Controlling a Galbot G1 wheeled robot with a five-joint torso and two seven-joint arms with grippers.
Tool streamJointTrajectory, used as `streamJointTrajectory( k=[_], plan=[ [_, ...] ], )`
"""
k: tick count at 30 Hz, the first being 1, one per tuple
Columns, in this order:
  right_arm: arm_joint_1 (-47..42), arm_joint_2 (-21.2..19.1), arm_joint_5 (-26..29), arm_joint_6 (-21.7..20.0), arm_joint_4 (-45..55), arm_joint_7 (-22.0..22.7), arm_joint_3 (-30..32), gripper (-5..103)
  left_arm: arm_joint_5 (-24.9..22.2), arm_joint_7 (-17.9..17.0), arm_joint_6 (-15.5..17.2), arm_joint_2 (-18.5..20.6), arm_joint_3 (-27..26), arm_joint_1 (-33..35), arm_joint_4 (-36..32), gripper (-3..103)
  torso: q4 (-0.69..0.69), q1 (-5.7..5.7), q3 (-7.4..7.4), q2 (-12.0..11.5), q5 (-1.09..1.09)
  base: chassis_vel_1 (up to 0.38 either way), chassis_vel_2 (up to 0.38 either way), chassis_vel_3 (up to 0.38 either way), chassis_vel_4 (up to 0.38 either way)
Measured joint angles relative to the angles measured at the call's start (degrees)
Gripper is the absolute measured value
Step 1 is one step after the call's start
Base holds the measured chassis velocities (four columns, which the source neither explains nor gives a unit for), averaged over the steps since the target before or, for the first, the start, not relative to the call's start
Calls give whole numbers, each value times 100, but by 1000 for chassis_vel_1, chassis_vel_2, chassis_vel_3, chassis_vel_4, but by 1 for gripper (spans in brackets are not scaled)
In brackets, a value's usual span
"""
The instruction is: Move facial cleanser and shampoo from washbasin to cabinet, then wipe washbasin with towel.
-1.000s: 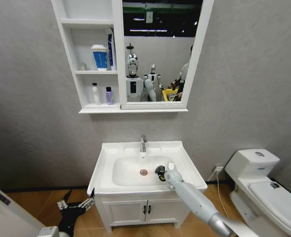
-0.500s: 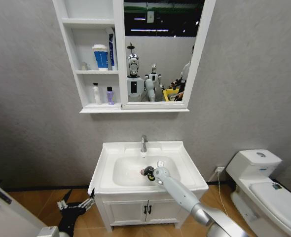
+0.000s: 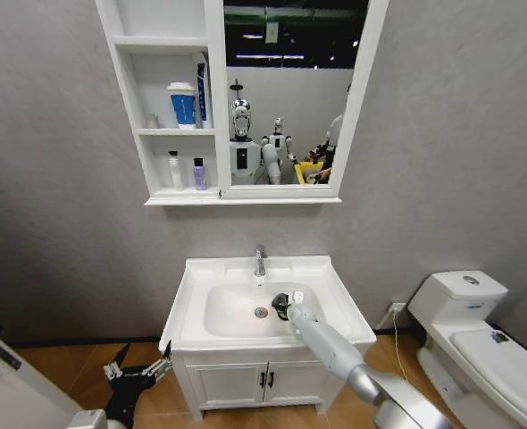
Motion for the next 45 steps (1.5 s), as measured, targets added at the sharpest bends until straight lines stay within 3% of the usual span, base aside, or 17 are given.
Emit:
streamJointTrajectory(
  k=[4,10,13,23,28,36,41,45],
  plan=[
    [294,204,-87,94,-533,-453,95,5,0,0,0,0,0,0,0,100,-2,1,2,-1,-1,0,0,0,0],
    [370,348,-114,110,-636,-704,126,5,0,0,0,0,0,0,0,100,0,6,5,-6,4,0,0,0,0],
    [333,493,-176,138,-627,-1157,99,5,0,0,0,1,0,0,0,100,1,7,4,-6,3,0,0,0,0],
    [195,774,-105,71,-395,-1447,-188,5,0,0,0,0,0,0,0,100,1,4,2,-3,1,0,0,0,0],
    [53,866,-6,-38,-73,-1393,-221,5,0,0,0,0,0,0,0,100,2,3,1,-3,1,0,0,0,0],
    [-104,375,6,-403,346,-369,-107,5,0,0,0,0,0,0,0,100,1,2,1,-2,2,0,0,0,0],
    [65,134,-21,-399,61,-341,-61,5,0,0,0,0,0,0,0,100,0,2,1,-1,2,0,0,0,0],
    [233,216,-252,-374,-234,-460,-99,5,0,0,0,0,0,0,0,100,0,1,0,0,-2,0,0,0,0]
  ],
)
